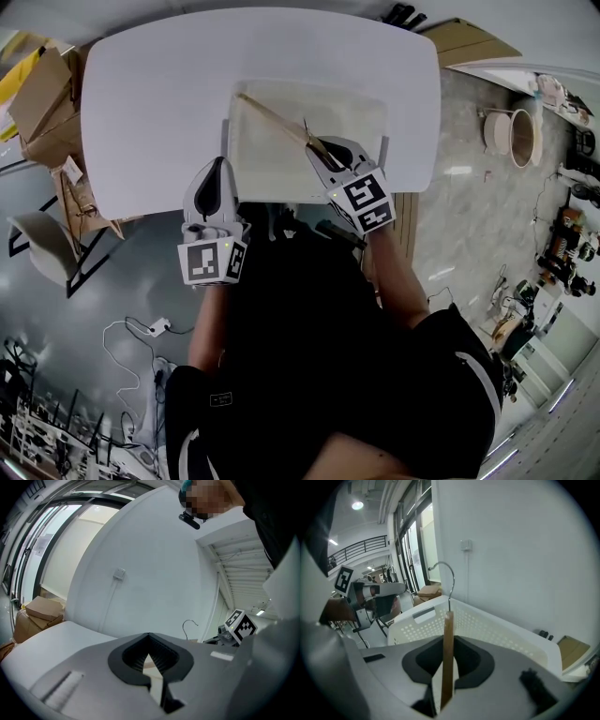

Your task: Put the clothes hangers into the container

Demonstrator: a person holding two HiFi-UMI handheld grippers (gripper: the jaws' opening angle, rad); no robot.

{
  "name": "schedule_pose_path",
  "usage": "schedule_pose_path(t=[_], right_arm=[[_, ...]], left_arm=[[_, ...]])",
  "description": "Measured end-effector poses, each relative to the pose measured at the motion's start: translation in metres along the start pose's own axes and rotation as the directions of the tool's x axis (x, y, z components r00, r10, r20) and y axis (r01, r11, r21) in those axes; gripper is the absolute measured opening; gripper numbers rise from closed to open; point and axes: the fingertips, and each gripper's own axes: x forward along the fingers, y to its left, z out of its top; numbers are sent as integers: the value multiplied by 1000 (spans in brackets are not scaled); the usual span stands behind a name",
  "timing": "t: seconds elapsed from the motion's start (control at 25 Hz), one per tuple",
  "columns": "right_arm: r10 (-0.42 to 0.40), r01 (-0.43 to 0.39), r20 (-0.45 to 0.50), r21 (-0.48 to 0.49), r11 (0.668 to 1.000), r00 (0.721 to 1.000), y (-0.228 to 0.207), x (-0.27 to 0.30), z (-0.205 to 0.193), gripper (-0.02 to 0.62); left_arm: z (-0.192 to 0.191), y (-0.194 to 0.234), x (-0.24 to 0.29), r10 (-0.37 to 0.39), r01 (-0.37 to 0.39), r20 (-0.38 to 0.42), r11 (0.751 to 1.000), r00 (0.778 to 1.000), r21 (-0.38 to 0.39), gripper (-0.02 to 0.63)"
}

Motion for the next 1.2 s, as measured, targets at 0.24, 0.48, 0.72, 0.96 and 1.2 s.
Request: schedule_pose_path(t=[0.24,0.48,0.72,0.96,1.2], right_arm=[[5,-5,-15,5,1000,1000,-2,9,-2,63],[9,-9,-24,1,1000,1000,-5,17,-2,63],[14,-14,-32,1,1000,999,-7,21,-6,63],[19,-19,-40,1,1000,999,-9,25,-8,63],[21,-21,-43,4,1000,999,-11,28,-9,63]], left_arm=[[-2,2,2,-3,3,-9,1000,1000,-7,5],[-3,5,5,2,-2,-14,1000,1000,-7,5],[-4,3,6,4,-4,-20,1000,1000,-8,5],[-4,3,4,6,-7,-22,1000,1000,-8,5],[-6,1,4,4,-4,-23,1000,1000,-13,5]])
